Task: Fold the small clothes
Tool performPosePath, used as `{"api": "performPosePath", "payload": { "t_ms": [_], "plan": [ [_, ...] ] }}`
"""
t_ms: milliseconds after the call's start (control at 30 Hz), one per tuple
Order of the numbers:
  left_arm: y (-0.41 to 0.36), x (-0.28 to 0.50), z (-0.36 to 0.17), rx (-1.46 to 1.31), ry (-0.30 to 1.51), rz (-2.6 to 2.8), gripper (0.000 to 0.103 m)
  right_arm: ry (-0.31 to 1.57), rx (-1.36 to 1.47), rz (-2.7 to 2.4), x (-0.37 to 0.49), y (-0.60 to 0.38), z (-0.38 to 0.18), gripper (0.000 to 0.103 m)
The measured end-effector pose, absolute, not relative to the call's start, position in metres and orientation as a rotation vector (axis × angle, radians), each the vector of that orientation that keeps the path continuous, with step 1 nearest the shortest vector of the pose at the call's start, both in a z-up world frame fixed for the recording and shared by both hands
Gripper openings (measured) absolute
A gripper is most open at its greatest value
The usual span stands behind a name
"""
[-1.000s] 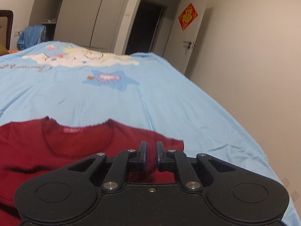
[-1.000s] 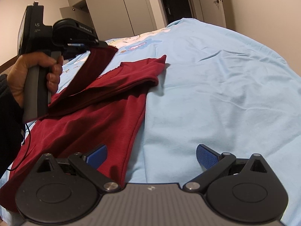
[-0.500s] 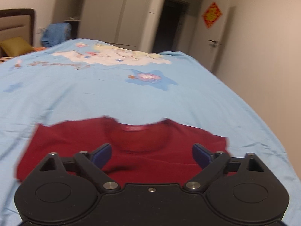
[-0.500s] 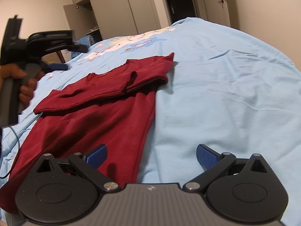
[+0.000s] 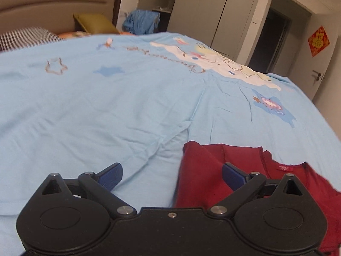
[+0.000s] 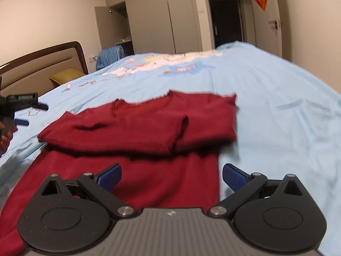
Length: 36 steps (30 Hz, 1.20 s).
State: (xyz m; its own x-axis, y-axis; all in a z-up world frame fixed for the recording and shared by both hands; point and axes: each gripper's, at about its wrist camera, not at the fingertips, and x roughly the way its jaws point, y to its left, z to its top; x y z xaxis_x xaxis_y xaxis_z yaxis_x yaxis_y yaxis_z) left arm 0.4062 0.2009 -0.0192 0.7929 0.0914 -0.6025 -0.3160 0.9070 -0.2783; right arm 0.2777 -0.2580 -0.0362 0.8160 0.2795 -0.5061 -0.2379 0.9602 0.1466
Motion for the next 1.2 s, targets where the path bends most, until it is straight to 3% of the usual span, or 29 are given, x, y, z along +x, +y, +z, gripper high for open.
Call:
{"api": "performPosePath", "payload": {
  "t_ms": [133, 233, 300, 333, 400, 567, 667, 800, 967, 1200],
  "plan": [
    [0.213, 0.428, -0.039, -0.503, 0.667, 0.142, 0.075, 0.478, 0.002, 0.244, 0.303, -0.239, -0.038, 0.103],
    [0.205, 0.440, -0.049, -0.512, 0.700, 0.108, 0.054, 0.454, -0.036, 0.206, 0.320, -0.229, -0.043, 0.103],
    [0.198, 0.445, -0.054, -0.491, 0.717, 0.082, 0.018, 0.468, -0.045, 0.194, 0.329, -0.225, -0.046, 0.103],
    [0.194, 0.447, -0.053, -0.469, 0.727, 0.084, 0.010, 0.472, -0.047, 0.190, 0.332, -0.224, -0.048, 0.103],
    [0.185, 0.444, -0.048, -0.405, 0.703, 0.116, 0.006, 0.476, -0.058, 0.191, 0.335, -0.223, -0.051, 0.103],
    [0.172, 0.435, -0.038, -0.286, 0.656, 0.152, 0.009, 0.493, -0.085, 0.203, 0.335, -0.220, -0.059, 0.103],
    [0.181, 0.430, -0.037, -0.305, 0.683, 0.139, 0.025, 0.501, -0.097, 0.203, 0.336, -0.219, -0.062, 0.103],
    [0.187, 0.404, -0.027, -0.291, 0.629, 0.142, 0.056, 0.507, -0.103, 0.204, 0.336, -0.218, -0.065, 0.103],
    [0.182, 0.357, -0.023, -0.186, 0.590, 0.154, 0.073, 0.518, -0.115, 0.199, 0.339, -0.216, -0.069, 0.103],
    [0.162, 0.316, -0.053, 0.025, 0.641, 0.159, 0.075, 0.523, -0.121, 0.199, 0.339, -0.216, -0.073, 0.103]
  ]
}}
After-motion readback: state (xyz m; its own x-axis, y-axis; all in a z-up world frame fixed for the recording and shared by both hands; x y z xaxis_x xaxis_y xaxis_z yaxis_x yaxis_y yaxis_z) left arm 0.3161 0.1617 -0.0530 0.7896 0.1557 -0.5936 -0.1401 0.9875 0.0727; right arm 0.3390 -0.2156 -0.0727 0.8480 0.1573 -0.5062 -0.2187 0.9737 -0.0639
